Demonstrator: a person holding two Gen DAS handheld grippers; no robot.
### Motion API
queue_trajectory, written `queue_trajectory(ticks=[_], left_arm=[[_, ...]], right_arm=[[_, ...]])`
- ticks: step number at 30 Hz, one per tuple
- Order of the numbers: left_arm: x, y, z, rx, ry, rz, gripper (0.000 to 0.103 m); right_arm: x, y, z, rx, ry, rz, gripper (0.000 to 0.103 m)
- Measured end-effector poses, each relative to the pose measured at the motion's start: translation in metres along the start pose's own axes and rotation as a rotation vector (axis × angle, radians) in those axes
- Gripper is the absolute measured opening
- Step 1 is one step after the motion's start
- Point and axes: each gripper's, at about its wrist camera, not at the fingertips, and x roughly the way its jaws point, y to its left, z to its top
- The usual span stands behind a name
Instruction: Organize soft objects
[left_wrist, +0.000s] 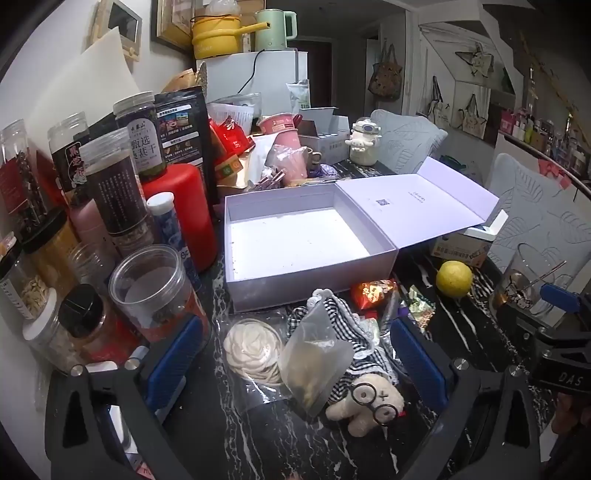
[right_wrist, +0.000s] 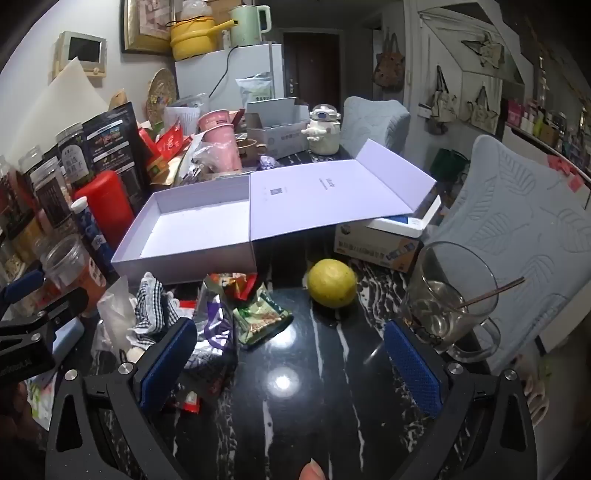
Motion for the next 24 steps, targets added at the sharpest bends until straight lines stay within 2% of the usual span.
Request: queue_trajectory(ticks=[12, 24], left_arm=[[0.000, -0.003, 0.009, 0.016, -0.008, -0.002, 0.103], [-0.011, 0.003, 0.003, 0.025, -0.032, -0.026, 0.103]], right_arm=[[-0.002, -0.002, 0.002, 0.000, 0.008, -0.017, 0.103], [0.001, 0.001, -0.002, -0.013, 0.012, -0.003, 0.103]])
